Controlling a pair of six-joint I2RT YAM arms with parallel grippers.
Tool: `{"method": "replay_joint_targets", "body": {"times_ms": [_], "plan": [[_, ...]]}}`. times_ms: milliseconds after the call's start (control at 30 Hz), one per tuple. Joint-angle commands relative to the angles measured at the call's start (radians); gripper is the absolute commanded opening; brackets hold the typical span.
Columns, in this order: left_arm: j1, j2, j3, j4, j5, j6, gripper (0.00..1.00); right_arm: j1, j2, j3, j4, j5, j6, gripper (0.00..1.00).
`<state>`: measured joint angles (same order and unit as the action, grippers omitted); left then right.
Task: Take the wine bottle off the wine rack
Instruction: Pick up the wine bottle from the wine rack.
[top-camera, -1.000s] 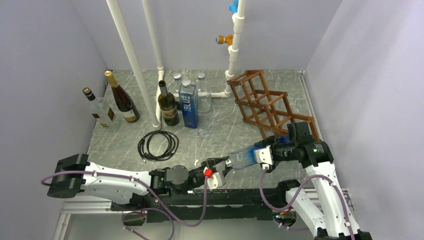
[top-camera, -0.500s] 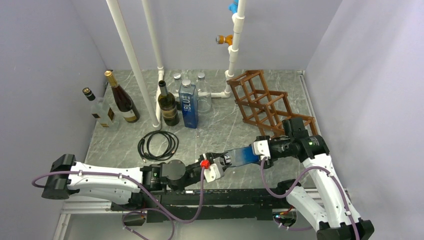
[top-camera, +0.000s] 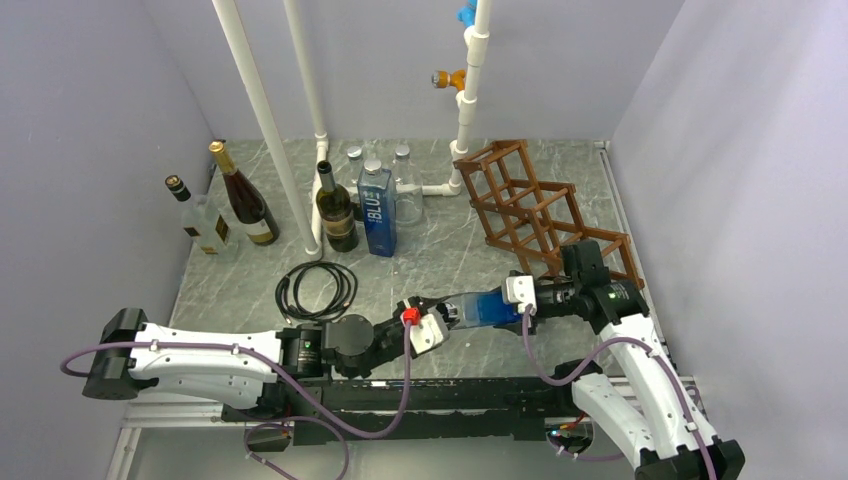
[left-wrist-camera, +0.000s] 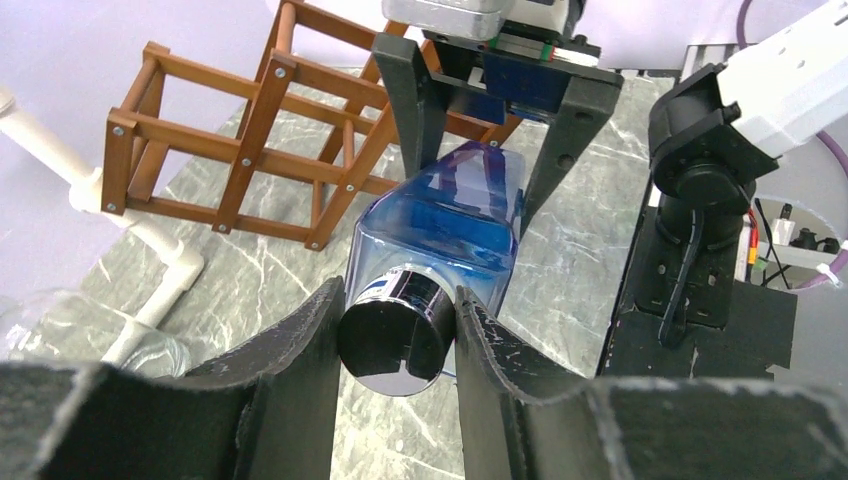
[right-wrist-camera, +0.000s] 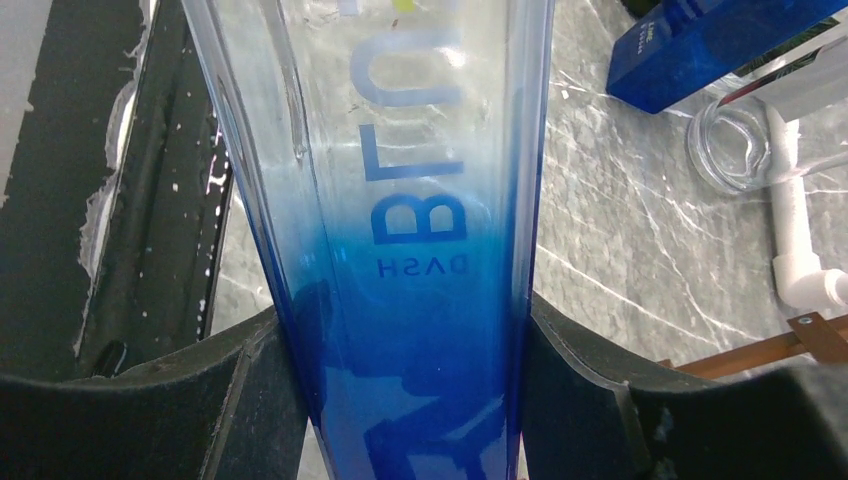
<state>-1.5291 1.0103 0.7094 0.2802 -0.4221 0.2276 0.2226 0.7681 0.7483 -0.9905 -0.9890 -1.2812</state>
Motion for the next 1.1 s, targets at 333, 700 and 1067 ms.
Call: {"method": "replay_joint_targets", "body": {"times_ms": [333, 700, 1067], "plan": [[0.051, 0.002, 0.01, 0.011, 0.011, -0.219, 0.53, -0.014, -0.041, -0.067, 0.355, -0.144, 0.417, 0.24], [0.087, -0.047, -0.074, 0.097, 0.035, -0.374, 0.97, -0.015, -0.1, -0.151, 0.45, -0.164, 0.5, 0.22], [0.114, -0.23, -0.235, 0.219, -0.013, -0.685, 0.99, -0.032, -0.148, -0.217, 0.588, -0.169, 0.67, 0.21]]}}
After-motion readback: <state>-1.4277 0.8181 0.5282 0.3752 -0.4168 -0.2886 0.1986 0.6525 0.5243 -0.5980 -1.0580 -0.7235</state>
